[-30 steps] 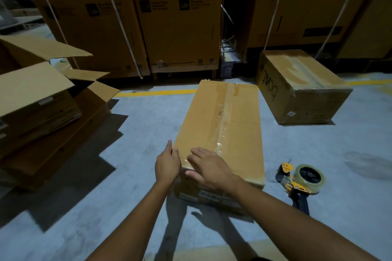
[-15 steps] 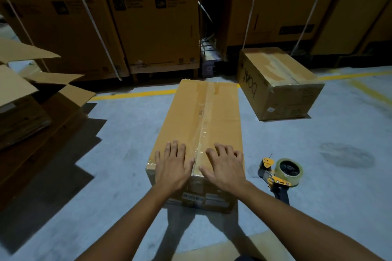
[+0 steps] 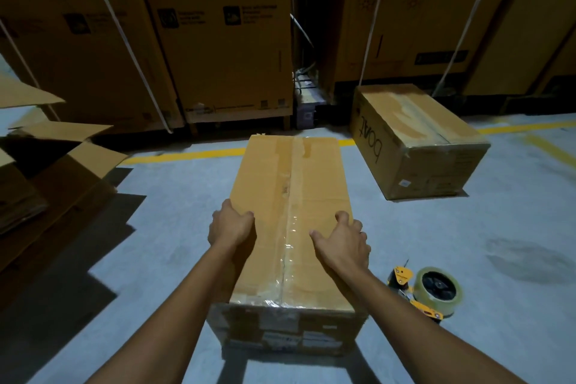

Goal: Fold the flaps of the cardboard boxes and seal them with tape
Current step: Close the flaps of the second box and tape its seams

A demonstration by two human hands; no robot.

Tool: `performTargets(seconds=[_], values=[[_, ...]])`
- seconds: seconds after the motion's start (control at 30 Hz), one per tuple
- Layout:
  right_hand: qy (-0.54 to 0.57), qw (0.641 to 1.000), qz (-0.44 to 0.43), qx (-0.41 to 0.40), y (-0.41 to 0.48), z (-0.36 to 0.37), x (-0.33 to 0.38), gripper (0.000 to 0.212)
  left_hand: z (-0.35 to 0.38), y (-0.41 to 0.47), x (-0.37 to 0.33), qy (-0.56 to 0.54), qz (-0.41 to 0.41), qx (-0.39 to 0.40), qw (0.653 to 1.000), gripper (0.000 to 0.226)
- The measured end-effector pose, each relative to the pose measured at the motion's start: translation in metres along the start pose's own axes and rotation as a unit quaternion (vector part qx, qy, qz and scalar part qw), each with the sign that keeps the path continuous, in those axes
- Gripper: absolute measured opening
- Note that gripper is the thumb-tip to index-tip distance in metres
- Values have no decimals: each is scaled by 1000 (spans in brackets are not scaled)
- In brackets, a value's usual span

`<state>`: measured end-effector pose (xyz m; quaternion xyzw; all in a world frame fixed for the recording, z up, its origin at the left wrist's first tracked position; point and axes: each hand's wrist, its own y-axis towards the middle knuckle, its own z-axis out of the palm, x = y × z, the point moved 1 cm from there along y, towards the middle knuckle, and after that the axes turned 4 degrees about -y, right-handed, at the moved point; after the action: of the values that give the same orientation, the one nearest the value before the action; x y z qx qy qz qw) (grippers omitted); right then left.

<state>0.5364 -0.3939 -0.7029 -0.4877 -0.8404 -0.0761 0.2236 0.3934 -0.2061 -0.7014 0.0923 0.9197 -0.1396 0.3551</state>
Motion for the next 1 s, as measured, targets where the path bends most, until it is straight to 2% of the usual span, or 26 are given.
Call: performTargets(seconds=[0.13, 0.2, 0.33, 0.43, 0.53, 0.7, 0.77, 1.0], values=[[-30, 993, -107, 38, 30, -16, 2, 78, -19, -18, 8, 168, 23, 28, 985, 80], [-66, 982, -167, 65, 46, -24, 12, 74, -28, -33, 17, 232, 43, 21, 972, 68], [-165, 957, -227, 71, 47, -16, 42, 54, -40, -42, 36, 267, 99, -16, 958, 22], [-159, 946, -271, 78, 17, 13, 68, 55, -48, -31, 33, 289, 146, -59, 944, 16], [-141, 938, -304, 93, -8, 45, 96, 65, -52, -3, 32, 268, 197, -69, 941, 21], [-149, 945, -281, 84, 2, 68, 115, 72, -47, 69, 36, 214, 254, 26, 943, 38], [-150, 944, -285, 76, 7, 72, 117, 75, -44, 98, 32, 201, 263, 18, 944, 45], [-182, 920, -338, 82, 9, 77, 118, 95, -55, 219, 30, 214, 154, -82, 961, 65]])
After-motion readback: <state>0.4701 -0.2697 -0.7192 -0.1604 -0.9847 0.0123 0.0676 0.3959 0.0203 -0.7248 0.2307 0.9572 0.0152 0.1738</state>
